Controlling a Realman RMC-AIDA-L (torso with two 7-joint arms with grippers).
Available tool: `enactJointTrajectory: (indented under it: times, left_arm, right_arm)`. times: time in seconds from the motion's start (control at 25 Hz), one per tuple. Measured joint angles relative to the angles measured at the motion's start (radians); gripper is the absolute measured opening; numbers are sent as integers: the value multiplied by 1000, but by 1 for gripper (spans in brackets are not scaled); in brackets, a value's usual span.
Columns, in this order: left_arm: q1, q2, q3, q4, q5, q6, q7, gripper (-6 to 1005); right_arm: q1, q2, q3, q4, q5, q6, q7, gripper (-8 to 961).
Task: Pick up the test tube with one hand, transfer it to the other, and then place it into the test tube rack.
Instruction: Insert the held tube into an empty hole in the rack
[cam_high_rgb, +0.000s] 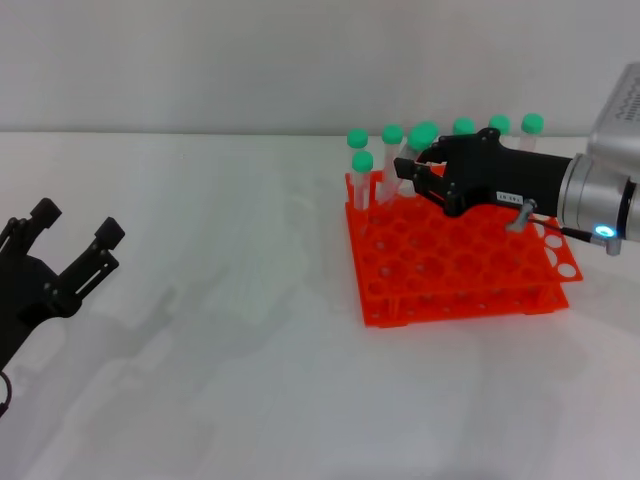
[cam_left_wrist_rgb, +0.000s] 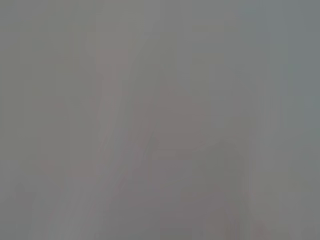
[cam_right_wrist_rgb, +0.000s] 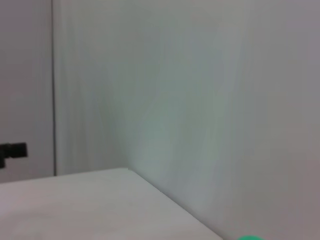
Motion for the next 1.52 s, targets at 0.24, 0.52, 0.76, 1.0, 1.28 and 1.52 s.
enactJointTrajectory:
  times: [0.24,0.52,0.76,1.0,1.28,1.52]
  left_arm:
    - [-2,0,0,-5,-11,1,1,888]
    - [-4,0,0,-6,-14,-4,1,888]
    - [-11,1,0,-6,-15,-6,1,888]
    - [-13,2,0,-7,-16,-8,2,888]
    - [-12,2,0,-6,-16,-9,2,888]
    - [-12,2,0,-7,-16,-9,2,888]
  right_arm:
    - [12,-1,-4,-1,-3,46,-4,263]
    - [21,-6,-31,-2,-5,87,-3,271]
    - [33,-7,-70,5,-27,134,5,279]
    - [45,-3,-85,9,-36,156,13,286]
    - [62,-2,-114,10,-42,197,16,295]
    - [85,-1,-186,11,-43,260,44,302]
